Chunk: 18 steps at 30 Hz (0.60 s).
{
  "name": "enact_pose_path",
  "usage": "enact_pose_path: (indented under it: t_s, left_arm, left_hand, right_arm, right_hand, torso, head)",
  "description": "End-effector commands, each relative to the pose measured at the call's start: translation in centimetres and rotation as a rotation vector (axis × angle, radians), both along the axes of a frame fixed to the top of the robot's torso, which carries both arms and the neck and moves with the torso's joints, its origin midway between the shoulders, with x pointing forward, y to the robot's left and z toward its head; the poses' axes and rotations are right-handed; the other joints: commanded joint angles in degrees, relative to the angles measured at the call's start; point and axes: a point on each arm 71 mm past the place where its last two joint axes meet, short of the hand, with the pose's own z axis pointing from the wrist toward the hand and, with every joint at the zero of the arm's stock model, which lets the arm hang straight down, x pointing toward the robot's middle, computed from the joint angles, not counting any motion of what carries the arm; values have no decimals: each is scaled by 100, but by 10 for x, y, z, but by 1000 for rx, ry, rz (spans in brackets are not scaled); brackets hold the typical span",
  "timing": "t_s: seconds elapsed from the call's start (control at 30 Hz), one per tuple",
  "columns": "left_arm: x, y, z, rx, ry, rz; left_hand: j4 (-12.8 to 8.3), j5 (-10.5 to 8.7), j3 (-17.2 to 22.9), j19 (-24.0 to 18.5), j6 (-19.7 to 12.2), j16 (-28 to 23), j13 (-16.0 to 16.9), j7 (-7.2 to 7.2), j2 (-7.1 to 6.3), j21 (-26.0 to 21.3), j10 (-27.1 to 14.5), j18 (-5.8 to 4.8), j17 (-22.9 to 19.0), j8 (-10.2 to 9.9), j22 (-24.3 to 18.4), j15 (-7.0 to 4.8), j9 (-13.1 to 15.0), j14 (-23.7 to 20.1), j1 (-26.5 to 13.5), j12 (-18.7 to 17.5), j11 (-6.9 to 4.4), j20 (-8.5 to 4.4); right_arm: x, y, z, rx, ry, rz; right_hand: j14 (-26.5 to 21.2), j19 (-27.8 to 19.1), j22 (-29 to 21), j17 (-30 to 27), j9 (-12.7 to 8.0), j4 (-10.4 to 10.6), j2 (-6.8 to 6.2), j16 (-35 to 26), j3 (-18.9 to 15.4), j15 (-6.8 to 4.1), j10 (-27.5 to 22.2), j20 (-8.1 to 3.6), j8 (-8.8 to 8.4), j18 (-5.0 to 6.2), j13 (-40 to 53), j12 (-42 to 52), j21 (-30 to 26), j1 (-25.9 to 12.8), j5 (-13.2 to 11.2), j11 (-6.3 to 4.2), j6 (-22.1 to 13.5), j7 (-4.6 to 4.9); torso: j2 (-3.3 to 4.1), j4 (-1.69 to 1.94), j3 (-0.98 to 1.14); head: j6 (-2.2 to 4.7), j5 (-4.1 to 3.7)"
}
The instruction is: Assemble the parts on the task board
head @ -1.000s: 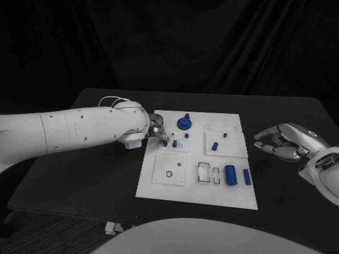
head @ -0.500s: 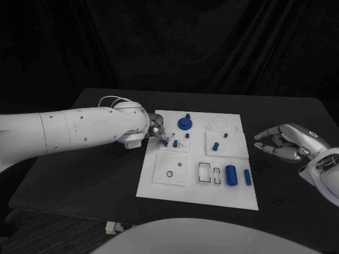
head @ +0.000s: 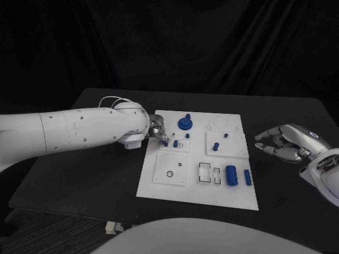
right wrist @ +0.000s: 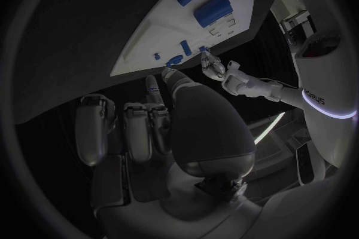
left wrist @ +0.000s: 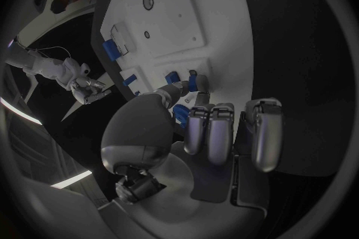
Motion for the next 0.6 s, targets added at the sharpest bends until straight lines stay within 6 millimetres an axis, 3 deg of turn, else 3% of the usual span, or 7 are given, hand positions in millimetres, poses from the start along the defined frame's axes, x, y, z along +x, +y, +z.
enact_pose_path:
  t_s: [0.03, 0.6]
  left_arm:
    - [-3, -1, -3, 8, 21, -17]
    - [-5, -1, -5, 21, 35, -20]
  left_hand:
    - [-11, -32, 34, 193, 9, -28, 1507, -30, 17, -29, 608, 87, 1506, -19, 1171, -11, 6, 585, 9, 16, -28, -16]
    - [20, -83, 22, 167, 4, -28, 1507, -22, 11, -69, 608, 97, 1506, -29, 1149, -8, 4, 585, -37, 16, -23, -14]
  right_arm:
    - [-1, -1, 0, 3, -6, -4]
    - [-1, -1, -1, 0, -2, -8]
  right_hand:
    - [563, 91, 1195, 1405, -4, -3, -7, -34, 42, 28, 567, 35, -30, 99, 1486, -4, -25, 44, 25, 28, 32, -8]
    - [553, 79, 1188, 1380, -6, -12, -9, -59, 56, 28, 546, 34, -31, 104, 1459, -24, -47, 54, 35, 30, 36, -7]
  torso:
    - [-3, 3, 3]
    - [2, -1, 0]
  head:
    - [1, 4]
    - [1, 2]
